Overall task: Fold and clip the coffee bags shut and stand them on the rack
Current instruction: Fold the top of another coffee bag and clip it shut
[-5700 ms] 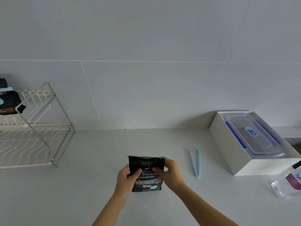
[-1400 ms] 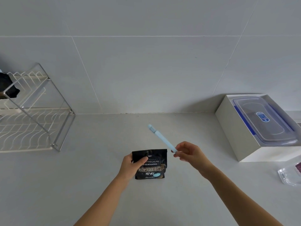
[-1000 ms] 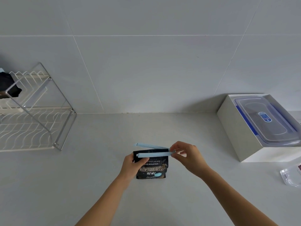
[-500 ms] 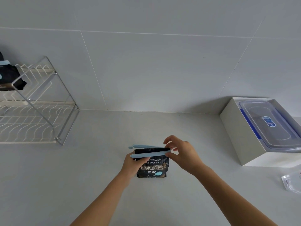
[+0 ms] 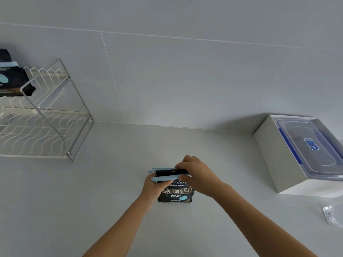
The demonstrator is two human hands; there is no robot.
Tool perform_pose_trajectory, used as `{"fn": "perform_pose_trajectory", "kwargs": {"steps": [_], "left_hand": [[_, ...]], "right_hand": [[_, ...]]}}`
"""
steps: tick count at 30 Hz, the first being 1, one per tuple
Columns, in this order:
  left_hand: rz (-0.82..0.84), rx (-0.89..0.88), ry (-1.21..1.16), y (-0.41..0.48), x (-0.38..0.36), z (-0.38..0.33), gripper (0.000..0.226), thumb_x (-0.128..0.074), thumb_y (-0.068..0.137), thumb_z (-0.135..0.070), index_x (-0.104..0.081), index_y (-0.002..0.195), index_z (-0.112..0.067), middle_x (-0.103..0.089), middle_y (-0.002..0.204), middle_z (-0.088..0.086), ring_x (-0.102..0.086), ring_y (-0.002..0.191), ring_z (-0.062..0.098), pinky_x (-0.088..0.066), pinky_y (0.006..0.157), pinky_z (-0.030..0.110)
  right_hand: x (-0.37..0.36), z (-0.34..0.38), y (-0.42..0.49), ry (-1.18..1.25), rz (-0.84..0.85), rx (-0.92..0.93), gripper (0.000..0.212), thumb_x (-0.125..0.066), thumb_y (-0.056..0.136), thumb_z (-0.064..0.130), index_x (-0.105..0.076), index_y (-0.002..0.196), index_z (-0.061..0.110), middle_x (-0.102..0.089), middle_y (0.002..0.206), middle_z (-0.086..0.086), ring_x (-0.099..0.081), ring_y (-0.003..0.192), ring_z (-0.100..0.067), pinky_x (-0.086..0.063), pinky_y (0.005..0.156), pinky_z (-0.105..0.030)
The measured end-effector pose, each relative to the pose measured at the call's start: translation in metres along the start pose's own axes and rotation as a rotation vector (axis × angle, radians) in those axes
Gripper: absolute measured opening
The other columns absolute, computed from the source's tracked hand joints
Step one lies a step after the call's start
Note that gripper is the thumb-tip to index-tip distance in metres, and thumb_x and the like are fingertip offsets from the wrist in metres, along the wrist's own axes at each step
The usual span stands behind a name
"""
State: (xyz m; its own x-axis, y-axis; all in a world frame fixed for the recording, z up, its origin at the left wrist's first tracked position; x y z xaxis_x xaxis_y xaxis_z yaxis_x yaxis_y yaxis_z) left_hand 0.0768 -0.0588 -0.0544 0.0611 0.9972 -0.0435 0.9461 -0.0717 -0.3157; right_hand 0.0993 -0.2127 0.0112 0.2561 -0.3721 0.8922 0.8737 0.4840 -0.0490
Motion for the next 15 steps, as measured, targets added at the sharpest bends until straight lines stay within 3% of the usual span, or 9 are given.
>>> {"fn": "perform_pose_trajectory", "kwargs": {"steps": [6,11,15], "left_hand": [[-0.037,-0.024,0.024,0.000,-0.001,0.000,0.015,-0.071,0.078,-0.007,-0.069,0.087,-0.020,-0.072,0.080,0.001,-0.069,0.068,0.001,-0.052,0.055,0.012],[-0.100,-0.016,0.071,0.000,0.000,-0.001,0.014,-0.073,0.077,-0.010,-0.067,0.077,-0.023,-0.070,0.069,-0.007,-0.068,0.062,0.004,-0.049,0.051,0.011],[-0.147,0.002,0.183,0.002,0.000,0.002,0.036,-0.058,0.078,0.005,-0.052,0.056,-0.022,-0.053,0.046,-0.012,-0.049,0.048,0.004,-0.036,0.042,0.006]], "right_hand": [[-0.003,0.012,0.008,-0.148,0.032,0.008,0.024,-0.055,0.089,0.030,-0.052,0.109,0.017,-0.052,0.107,-0.001,-0.047,0.097,-0.018,-0.046,0.073,-0.029],[-0.013,0.026,0.021,-0.225,0.050,0.039,0.022,-0.052,0.089,0.027,-0.050,0.108,0.016,-0.052,0.104,-0.003,-0.053,0.086,-0.020,-0.042,0.063,-0.030],[-0.025,0.040,0.030,-0.230,0.058,0.076,0.026,-0.055,0.088,0.034,-0.051,0.105,0.015,-0.058,0.099,-0.003,-0.052,0.090,-0.021,-0.043,0.064,-0.034]]}}
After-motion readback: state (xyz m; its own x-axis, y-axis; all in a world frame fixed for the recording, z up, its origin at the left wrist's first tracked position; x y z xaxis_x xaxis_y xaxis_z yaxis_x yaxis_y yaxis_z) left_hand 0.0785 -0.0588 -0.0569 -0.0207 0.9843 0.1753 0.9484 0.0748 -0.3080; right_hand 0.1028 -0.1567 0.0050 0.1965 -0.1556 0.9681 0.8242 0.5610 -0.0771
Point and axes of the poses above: each hand's wrist, its own y-axis towards the middle knuckle, its own x-axis out of the back of the hand, z = x × y, the point moved 3 cm from there along y, towards the middle knuckle
